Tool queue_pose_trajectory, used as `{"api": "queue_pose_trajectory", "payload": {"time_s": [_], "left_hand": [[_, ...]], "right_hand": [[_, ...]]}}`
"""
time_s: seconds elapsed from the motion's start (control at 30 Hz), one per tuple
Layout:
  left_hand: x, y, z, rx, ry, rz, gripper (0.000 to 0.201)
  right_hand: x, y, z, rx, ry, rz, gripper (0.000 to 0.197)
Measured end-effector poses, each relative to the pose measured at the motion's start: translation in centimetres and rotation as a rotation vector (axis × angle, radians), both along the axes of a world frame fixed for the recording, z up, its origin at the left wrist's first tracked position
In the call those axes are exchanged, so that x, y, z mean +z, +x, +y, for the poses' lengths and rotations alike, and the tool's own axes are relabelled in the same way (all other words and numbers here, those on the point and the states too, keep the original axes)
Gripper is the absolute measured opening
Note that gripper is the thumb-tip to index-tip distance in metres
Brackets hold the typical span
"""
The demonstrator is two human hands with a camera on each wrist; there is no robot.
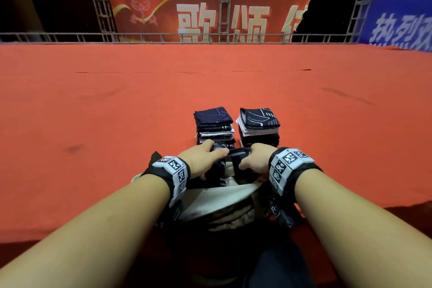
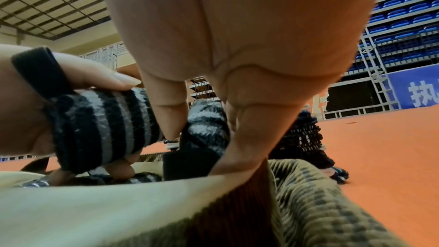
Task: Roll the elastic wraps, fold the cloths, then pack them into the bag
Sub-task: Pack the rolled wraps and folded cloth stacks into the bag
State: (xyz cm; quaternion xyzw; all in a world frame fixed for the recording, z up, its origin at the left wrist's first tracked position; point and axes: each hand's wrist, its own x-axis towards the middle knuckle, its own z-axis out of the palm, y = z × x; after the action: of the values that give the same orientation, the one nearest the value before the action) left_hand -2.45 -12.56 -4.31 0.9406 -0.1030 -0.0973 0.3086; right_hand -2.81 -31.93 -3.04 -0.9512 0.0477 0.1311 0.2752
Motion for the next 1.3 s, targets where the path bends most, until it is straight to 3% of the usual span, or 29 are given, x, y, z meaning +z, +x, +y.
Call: {"api": "queue_pose_trajectory", "payload": {"time_s": [0.3,0.57,0.83,1.1,1.3], "left_hand": [[0.0,-0.1,0.3,-0.028,0.063,-0.008,0.054],[0.0,-0.3,0.8,-0.033,0.012,0.024,0.052],[-0.4,0.1,1.2,-0.035,-0.036,0.043,0.052],[-0.8,0.5,0.3,-0.058,0.075,0.013,0.054],[-0.3,0.5,0.7,-0.052,0.104,0.015,0.055]], "right_hand": [[0.3,-0.6,0.9,0.09,-0.068,0.008,0.038],[-0.2,-0.2,2.9,0.143,-0.262,0.043,0.033],[-0.5,0.5,3.7,0.017,-0.053,0.135,0.027],[-0.7,0.3,4.3,0.128,-0.362,-0.034,0.018],[-0.5,0.4,4.4,0.2,-0.285,0.06,0.022]]}}
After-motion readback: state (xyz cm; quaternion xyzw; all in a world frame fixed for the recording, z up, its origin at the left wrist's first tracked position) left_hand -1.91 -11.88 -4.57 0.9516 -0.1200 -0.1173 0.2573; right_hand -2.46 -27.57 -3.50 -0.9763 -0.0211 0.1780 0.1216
